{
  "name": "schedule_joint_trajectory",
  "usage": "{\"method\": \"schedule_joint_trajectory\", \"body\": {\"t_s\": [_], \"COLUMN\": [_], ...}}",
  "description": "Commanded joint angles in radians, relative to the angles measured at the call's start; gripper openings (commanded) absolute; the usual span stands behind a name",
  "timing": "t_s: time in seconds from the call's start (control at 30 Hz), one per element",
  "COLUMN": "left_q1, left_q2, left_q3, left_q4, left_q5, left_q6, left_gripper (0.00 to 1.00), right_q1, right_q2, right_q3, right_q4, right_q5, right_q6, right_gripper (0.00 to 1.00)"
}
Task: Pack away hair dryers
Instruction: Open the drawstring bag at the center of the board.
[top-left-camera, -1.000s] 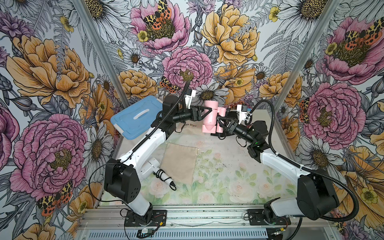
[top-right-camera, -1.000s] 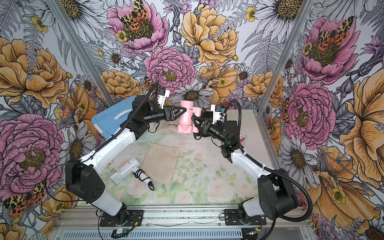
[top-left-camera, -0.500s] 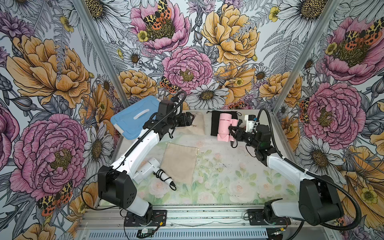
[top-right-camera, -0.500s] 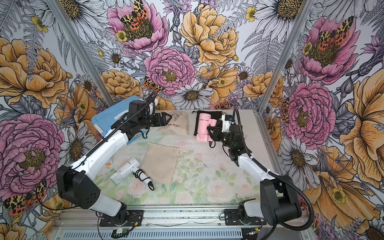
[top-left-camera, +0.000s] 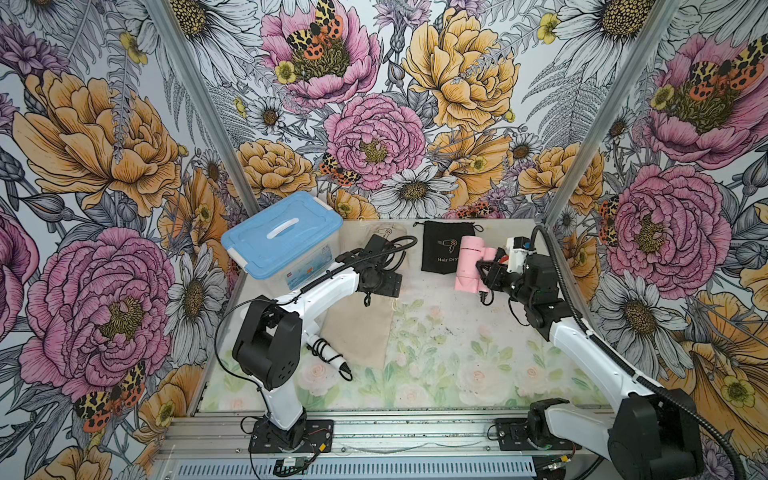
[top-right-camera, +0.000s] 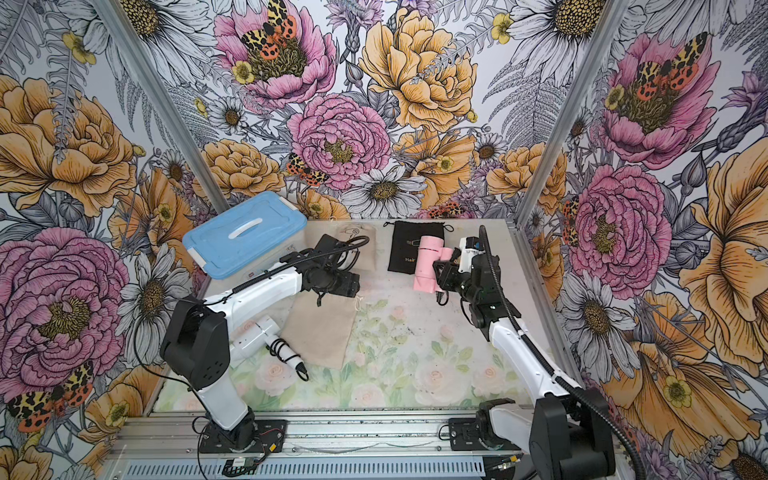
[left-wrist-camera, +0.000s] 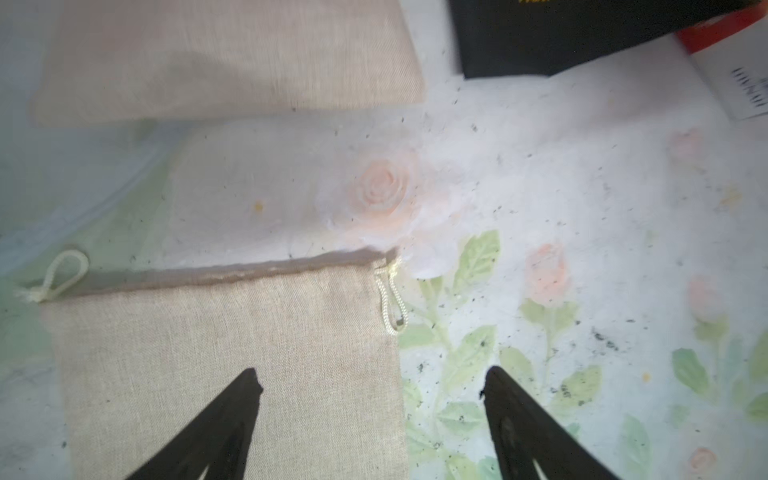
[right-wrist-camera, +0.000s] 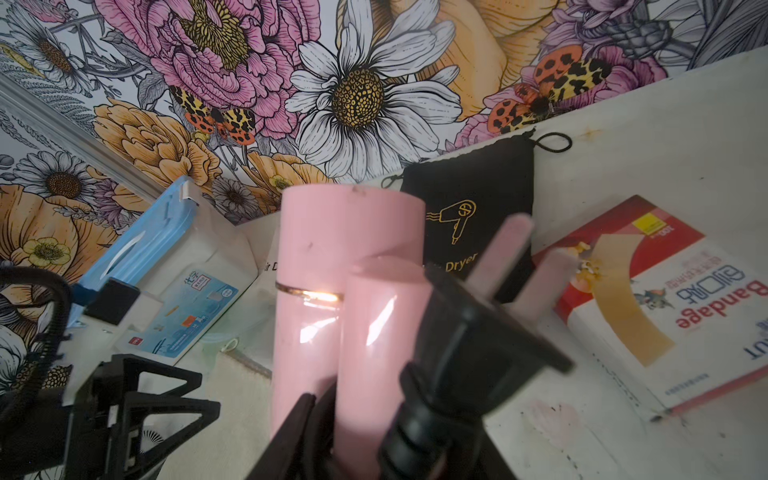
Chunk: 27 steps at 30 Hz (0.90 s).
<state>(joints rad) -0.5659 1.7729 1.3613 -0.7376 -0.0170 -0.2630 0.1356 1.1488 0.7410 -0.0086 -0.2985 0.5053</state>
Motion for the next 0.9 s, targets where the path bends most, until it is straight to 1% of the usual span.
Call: {"method": "schedule_joint_trajectory", "body": {"t_s": [0.0, 0.13, 0.23, 0.37, 0.47, 0.63, 0.73, 0.77, 0.87], "left_q1": [-0.008, 0.012, 0.052, 0.099, 0.101, 0.113, 0.101, 0.095, 0.076], "left_q2": [0.030, 0.089, 0.093, 0.058, 0.004, 0.014, 0.019, 0.019, 0.025], "left_q3": [-0.016, -0.025, -0.048, -0.092, -0.093, -0.085, -0.087, -0.089, -0.083], "left_q4": [-0.009, -0.008, 0.012, 0.080, 0.098, 0.092, 0.085, 0.080, 0.063], "left_q5": [-0.073, -0.125, -0.126, -0.084, -0.112, -0.142, -0.185, -0.222, -0.287], "left_q6": [-0.061, -0.099, -0.166, -0.306, -0.405, -0.585, -0.698, -0.743, -0.846], "left_gripper": [0.85, 0.86, 0.86, 0.86, 0.86, 0.87, 0.86, 0.85, 0.83], "right_q1": [-0.010, -0.010, -0.010, -0.010, -0.009, -0.008, -0.008, -0.008, -0.008], "right_q2": [-0.048, -0.061, -0.065, -0.067, -0.065, -0.063, -0.064, -0.064, -0.062], "right_q3": [0.018, 0.011, 0.009, -0.004, -0.013, -0.027, -0.037, -0.043, -0.059], "right_q4": [0.019, 0.019, 0.020, 0.031, 0.044, 0.079, 0.099, 0.110, 0.143], "right_q5": [0.004, -0.021, -0.038, -0.046, -0.054, -0.065, -0.073, -0.074, -0.093], "right_q6": [-0.026, -0.019, -0.013, -0.001, 0.010, 0.025, 0.033, 0.037, 0.050], "right_gripper": [0.12, 0.12, 0.12, 0.12, 0.12, 0.12, 0.12, 0.12, 0.12]}}
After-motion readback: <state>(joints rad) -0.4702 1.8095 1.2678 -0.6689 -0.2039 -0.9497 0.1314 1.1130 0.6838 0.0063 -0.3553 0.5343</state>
